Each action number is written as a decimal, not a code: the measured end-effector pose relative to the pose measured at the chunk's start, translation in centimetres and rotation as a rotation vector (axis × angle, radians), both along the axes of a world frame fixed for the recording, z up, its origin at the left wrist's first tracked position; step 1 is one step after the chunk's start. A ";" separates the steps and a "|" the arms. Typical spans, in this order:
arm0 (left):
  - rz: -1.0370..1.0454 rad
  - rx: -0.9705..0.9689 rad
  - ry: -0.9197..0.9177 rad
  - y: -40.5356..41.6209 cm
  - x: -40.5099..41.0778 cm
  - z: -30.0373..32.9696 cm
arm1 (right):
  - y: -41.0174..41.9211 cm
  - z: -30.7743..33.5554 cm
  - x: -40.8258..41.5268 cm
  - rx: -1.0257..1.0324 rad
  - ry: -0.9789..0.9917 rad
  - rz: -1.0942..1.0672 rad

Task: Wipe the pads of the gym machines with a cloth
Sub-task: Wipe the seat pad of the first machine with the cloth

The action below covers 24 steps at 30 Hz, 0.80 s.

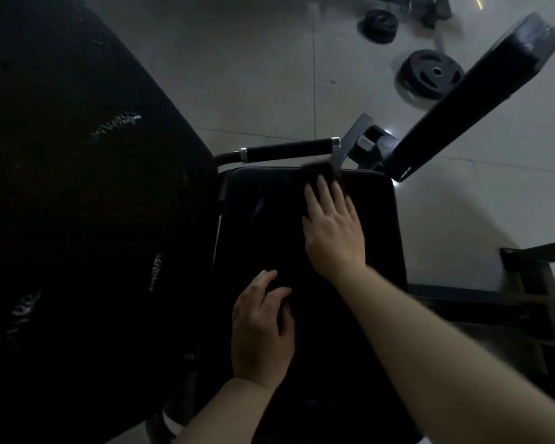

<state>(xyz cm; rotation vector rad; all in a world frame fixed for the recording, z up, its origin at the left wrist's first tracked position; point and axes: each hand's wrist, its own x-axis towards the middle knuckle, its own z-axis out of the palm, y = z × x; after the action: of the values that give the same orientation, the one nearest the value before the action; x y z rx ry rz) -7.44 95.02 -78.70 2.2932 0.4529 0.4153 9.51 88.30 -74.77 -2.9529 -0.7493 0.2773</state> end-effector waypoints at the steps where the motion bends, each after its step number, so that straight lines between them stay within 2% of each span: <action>1: 0.020 -0.020 0.010 -0.1 0.0 0.2 | -1.2 0.2 -2.7 -0.019 0.001 0.010; 4: 0.065 -0.035 0.099 -0.4 1.2 1.3 | -4.9 0.8 -10.7 -0.021 0.016 0.042; 6: 0.087 -0.016 0.134 0.0 3.6 1.8 | -6.3 0.6 -12.4 -0.042 0.052 0.076; 10: 0.062 0.032 0.125 2.7 8.4 1.2 | -4.3 0.9 -7.3 -0.041 0.017 0.084; 14: 0.050 0.110 0.087 3.0 8.3 0.2 | -0.6 -0.1 2.1 0.014 0.000 -0.055; 17: 0.077 0.129 0.062 2.8 8.5 -0.1 | 1.9 -0.3 6.6 0.081 -0.061 -0.081; 20: 0.076 0.132 0.049 2.9 8.6 -0.2 | 1.8 0.1 6.3 0.101 -0.071 -0.028; 24: 0.058 0.126 0.063 3.0 8.5 -0.2 | -2.9 0.7 -1.2 0.030 -0.035 0.244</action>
<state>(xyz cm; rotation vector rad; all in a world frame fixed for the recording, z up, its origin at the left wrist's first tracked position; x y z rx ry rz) 1.02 98.06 -78.86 2.4252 0.5398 0.4123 8.33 85.45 -74.08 -2.8440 -1.1105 0.2273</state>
